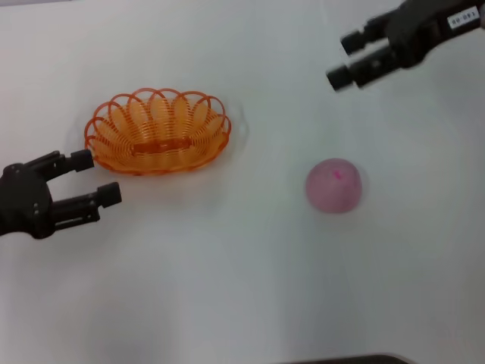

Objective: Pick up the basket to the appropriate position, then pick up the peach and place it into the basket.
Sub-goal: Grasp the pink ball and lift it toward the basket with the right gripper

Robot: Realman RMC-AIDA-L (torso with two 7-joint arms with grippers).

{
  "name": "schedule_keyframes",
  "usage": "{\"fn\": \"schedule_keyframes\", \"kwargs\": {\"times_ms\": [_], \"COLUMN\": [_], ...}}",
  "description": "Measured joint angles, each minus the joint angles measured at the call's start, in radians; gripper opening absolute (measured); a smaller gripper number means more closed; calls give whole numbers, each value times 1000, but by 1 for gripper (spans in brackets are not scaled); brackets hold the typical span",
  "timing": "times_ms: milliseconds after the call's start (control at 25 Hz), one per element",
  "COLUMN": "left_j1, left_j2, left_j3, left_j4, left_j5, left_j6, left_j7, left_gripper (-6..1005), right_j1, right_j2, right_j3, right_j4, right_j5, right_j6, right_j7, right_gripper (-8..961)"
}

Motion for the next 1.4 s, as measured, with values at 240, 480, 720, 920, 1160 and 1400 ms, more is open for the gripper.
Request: {"fn": "schedule_keyframes", "kwargs": {"times_ms": [240,480,720,920,1160,1400], "left_j1": [6,-4,-14,-24,-30,-32], "left_j2": [0,3,4,4,4,4], "left_j3": [-18,-27,-33,-33,-34,-34], "left_j4": [-24,-52,-72,-85,-97,-100], "left_j5": [20,23,23,21,16,15], "left_j6": [0,-12,-26,-33,-35,-33], "left_j7": [46,47,48,41,36,34], "left_gripper": [887,886,887,887,887,886], "right_j1": [65,50,43,48,56,57], "right_j2": [31,91,105,108,106,105], "right_j3": [-67,-209,-349,-417,-443,-439], "right_j4": [-54,-23,99,165,194,191], "right_j5": [-265,-388,-394,-370,-358,-356], "right_j6": [-59,41,160,227,242,242], "right_j7": [15,37,88,91,91,92], "right_gripper": [883,883,884,846,697,518]}}
